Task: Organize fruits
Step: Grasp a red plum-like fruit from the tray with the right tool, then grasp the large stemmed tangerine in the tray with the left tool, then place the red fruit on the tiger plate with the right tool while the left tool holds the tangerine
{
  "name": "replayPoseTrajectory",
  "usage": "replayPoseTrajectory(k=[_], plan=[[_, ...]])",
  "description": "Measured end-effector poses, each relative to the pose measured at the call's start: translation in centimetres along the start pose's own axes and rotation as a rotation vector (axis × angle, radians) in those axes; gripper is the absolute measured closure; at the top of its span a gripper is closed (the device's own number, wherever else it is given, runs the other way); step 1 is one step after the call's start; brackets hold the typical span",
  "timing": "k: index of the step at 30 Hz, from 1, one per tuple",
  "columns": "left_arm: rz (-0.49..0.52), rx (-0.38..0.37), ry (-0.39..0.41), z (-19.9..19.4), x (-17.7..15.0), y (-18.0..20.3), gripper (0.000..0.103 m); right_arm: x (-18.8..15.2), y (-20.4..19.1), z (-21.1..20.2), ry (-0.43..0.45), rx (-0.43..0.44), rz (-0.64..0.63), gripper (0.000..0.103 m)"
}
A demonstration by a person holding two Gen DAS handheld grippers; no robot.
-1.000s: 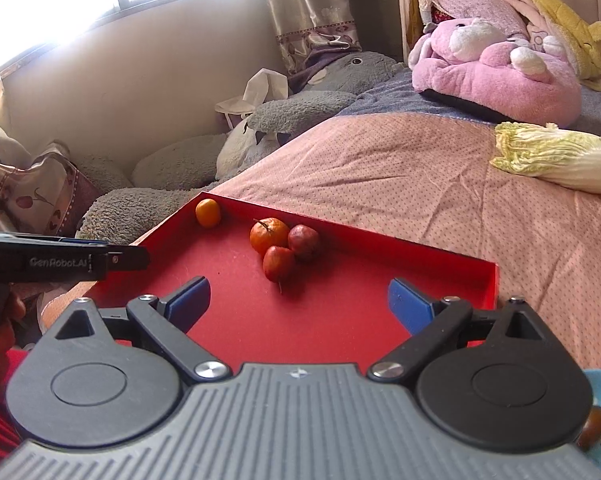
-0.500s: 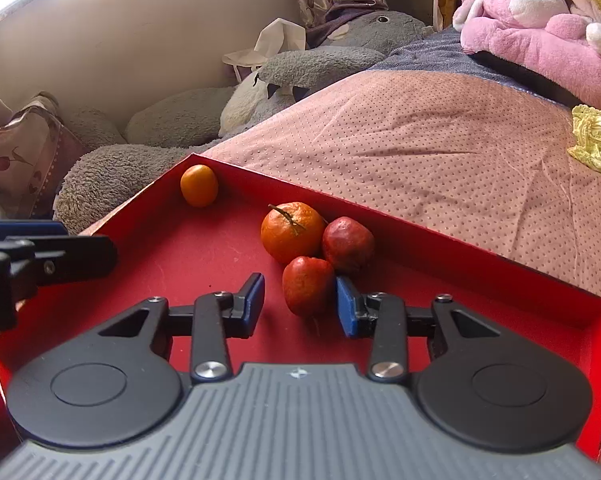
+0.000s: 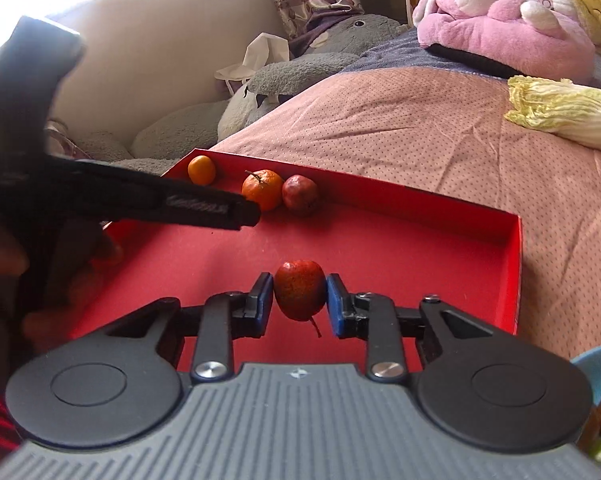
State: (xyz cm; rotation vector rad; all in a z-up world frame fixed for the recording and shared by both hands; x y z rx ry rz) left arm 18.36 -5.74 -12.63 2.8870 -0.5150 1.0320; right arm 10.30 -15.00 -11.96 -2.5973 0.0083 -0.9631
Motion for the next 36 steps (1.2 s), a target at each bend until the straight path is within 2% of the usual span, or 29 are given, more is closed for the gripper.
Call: replayPoseTrajectory(k=[8, 13, 16, 18, 19, 20, 22, 27, 36], plan=[[0.132, 0.023, -0.011, 3.1, 1.0, 0.7, 0.048, -3.8, 0.6, -4.3, -0.019, 0.023, 0.043, 0.070], [0.205, -0.024, 0.021, 3.6, 1.5, 1.4, 0.048, -4.0, 1.8, -5.7, -0.004, -0.001, 0.069, 0.070], [0.236, -0.018, 0.033, 3.6, 1.5, 1.7, 0.048, -4.1, 2.1, -6.3, 0.005, -0.009, 0.079, 0.070], [0.257, -0.008, 0.041, 3.6, 1.5, 1.8, 0.052, -4.1, 2.2, -6.6, 0.009, -0.011, 0.084, 0.069], [0.259, -0.004, 0.040, 3.5, 1.4, 1.7, 0.065, -4.1, 2.2, -6.7, 0.012, -0.012, 0.085, 0.070], [0.254, 0.000, 0.038, 3.5, 1.3, 1.6, 0.066, -4.0, 2.3, -6.8, 0.015, -0.014, 0.086, 0.070], [0.228, -0.015, 0.035, 3.3, 1.3, 1.5, 0.066, -3.9, 2.4, -7.1, 0.020, -0.017, 0.089, 0.070], [0.243, -0.008, 0.031, 2.7, 0.7, 2.0, 0.067, -3.7, 2.6, -7.9, 0.036, -0.026, 0.092, 0.070], [0.126, 0.028, 0.007, 0.5, -0.6, 1.4, 0.067, -3.6, 3.1, -10.2, 0.071, -0.039, 0.101, 0.070]])
Point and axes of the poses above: each gripper's, at about its wrist camera, not at the fingertips, and z roughly the way its jaws point, y to its right, x to its top, the point moved 10 cm from there along z, roughly the way its jaws point, and after that the axes turned 8 degrees about z, right-handed, at the moved point
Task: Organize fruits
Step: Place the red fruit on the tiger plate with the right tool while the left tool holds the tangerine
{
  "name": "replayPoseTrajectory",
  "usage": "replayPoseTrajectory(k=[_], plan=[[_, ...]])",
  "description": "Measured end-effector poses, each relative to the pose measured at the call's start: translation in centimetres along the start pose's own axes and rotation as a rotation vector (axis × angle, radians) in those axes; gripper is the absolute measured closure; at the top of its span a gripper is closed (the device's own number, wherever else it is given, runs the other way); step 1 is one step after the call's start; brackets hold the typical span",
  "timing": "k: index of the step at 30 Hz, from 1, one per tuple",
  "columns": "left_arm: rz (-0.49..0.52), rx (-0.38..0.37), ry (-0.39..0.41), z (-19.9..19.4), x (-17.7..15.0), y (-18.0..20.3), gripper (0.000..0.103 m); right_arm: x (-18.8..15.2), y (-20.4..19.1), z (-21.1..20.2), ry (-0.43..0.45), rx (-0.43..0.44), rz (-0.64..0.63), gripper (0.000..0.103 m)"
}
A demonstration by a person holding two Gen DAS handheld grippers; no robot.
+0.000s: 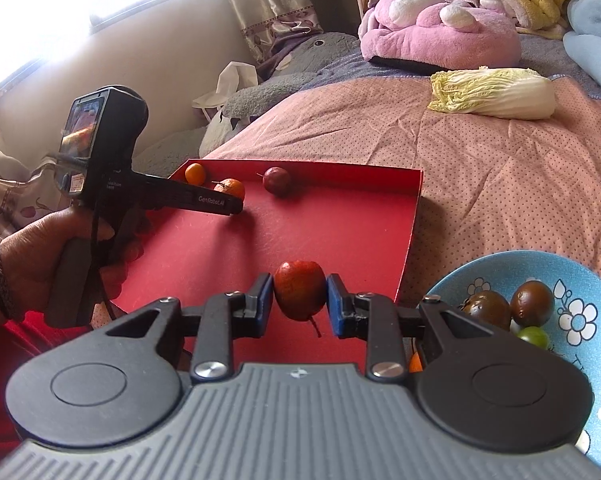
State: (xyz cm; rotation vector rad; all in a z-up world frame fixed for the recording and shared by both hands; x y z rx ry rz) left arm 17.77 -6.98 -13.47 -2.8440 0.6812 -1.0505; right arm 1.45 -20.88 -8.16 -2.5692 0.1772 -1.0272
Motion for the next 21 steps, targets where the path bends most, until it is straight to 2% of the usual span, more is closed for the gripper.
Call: replayPoseTrajectory(k=[12, 21], plan=[[-0.166, 0.055, 0.015, -4.0, -1.5, -1.7, 0.067, -0.2, -0.7, -2.4, 0.030, 0.006, -0.017, 0.070], [-0.173, 0.065, 0.045, -5.7, -1.7, -0.5, 0.067, 0.1, -0.6, -4.4, 0.055, 0.005, -0.029, 0.070]])
Point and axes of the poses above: each gripper's, at about its wrist camera, not at the fingertips, and z roughly the way its jaws point, y to its right, x to its top, the point moved 10 cm from there along z, roughly the way its jaws point, and after that the axes turned 8 degrees about z, right-handed, at the moved point
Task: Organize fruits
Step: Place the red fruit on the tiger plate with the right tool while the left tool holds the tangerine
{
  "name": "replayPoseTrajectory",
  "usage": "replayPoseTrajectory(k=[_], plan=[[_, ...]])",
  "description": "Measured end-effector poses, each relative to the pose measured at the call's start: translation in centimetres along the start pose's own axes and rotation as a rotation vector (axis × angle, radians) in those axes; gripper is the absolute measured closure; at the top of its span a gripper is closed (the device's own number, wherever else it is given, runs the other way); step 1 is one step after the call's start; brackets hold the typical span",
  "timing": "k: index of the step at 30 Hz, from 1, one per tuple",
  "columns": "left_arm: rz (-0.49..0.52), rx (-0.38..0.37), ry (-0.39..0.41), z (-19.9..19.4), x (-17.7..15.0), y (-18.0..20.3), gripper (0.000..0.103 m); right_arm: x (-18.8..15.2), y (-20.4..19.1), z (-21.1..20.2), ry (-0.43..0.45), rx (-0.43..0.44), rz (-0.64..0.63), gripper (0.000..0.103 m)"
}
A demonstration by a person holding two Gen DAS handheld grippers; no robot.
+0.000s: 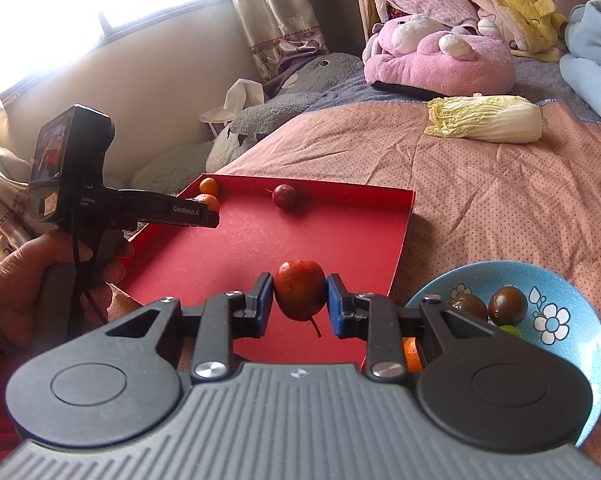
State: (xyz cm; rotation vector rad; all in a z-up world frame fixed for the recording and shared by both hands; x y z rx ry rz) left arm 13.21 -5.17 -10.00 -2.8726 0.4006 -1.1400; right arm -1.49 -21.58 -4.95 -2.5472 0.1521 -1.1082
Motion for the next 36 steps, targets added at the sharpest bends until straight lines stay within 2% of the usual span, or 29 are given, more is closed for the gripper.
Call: replayPoseTrajectory(k=[18, 24, 36], plan=[[0.032, -0.047, 0.021, -1.4, -0.5, 3.8, 0.067, -0.7, 7.0, -3.7, 0.029, -0.120, 0.064, 0.069], [0.053, -0.063, 0.033, -2.2, -0.9, 5.0, 0.067, -1.2, 10.6, -4.7, 0.028, -0.193, 0.086, 0.069], [0.080, -0.087, 0.043, -2.9, -1.5, 6.4, 0.067, -3.6, 16.0, -3.9, -0.019, -0.326, 0.136, 0.069]])
Point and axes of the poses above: each gripper's, at about its wrist camera, not at the fingertips, and z roughly the way its jaws point, y to its right, x to its top, the point moved 10 cm from there along z, roughly the way its jaws point, and after that the axes turned 8 degrees about z, right-handed, at the moved point
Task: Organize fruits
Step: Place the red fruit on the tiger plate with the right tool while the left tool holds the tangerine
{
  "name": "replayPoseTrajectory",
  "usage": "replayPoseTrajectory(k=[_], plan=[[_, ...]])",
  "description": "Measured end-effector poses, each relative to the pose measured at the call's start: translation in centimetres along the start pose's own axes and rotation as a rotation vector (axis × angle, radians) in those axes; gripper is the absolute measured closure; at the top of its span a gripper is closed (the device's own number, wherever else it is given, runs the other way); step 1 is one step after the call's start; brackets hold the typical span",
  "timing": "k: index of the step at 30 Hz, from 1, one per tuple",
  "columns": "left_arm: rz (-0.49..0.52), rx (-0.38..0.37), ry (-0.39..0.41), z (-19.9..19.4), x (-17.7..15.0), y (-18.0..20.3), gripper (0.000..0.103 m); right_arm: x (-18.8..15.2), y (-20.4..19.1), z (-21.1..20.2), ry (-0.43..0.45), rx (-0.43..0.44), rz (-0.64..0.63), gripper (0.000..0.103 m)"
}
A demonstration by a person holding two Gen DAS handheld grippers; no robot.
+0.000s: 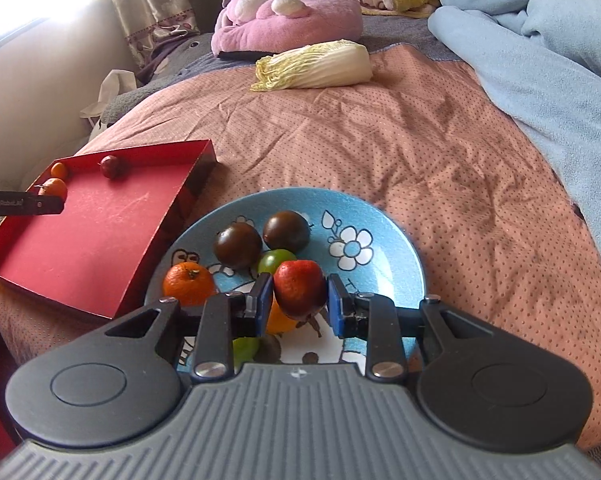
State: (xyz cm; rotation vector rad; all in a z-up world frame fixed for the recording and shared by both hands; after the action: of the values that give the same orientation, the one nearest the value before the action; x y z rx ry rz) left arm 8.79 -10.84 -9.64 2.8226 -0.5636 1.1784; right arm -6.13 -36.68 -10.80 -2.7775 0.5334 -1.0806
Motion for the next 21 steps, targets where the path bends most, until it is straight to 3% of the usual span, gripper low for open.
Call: replayPoseTrajectory(k=[12, 13, 14, 16, 21], plan=[[0.004, 0.002, 0.003, -0.1, 0.1, 0.1, 0.067, 0.2, -0.4, 0.3, 0.005, -0.009, -0.002, 0.067], [0.003, 0.002, 0.003, -0.1, 0.1, 0.1, 0.067, 0.3, -0.5, 0.1, 0.010, -0.009, -0.003, 0.062], [0.003, 0.002, 0.002, -0.1, 0.1, 0.1, 0.067, 0.4, -0.6, -0.2, 0.016, -0.011, -0.003, 0.050], [0.002, 0.001, 0.004, -0.2, 0.1, 0.1, 0.067, 0.7, -0.9, -0.8, 0.035, -0.003, -0.004, 0.040], [0.001, 0.001, 0.007, -0.2, 0.1, 0.1, 0.067, 1.3, -2.8, -2.3, 0.059, 0.035, -0.040, 0.038]])
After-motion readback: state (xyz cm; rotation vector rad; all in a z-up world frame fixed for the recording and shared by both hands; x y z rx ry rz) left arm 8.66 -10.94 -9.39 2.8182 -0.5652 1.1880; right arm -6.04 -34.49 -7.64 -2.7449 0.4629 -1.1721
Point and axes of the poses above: each gripper's, at about its wrist camera, not at the fingertips, and z roughly the way its jaws point, y to its right, x to its top, the point moved 10 cm from there along z, roughly the way its jaws point, and after that the axes turned 8 degrees about z, right-handed, at the moved point
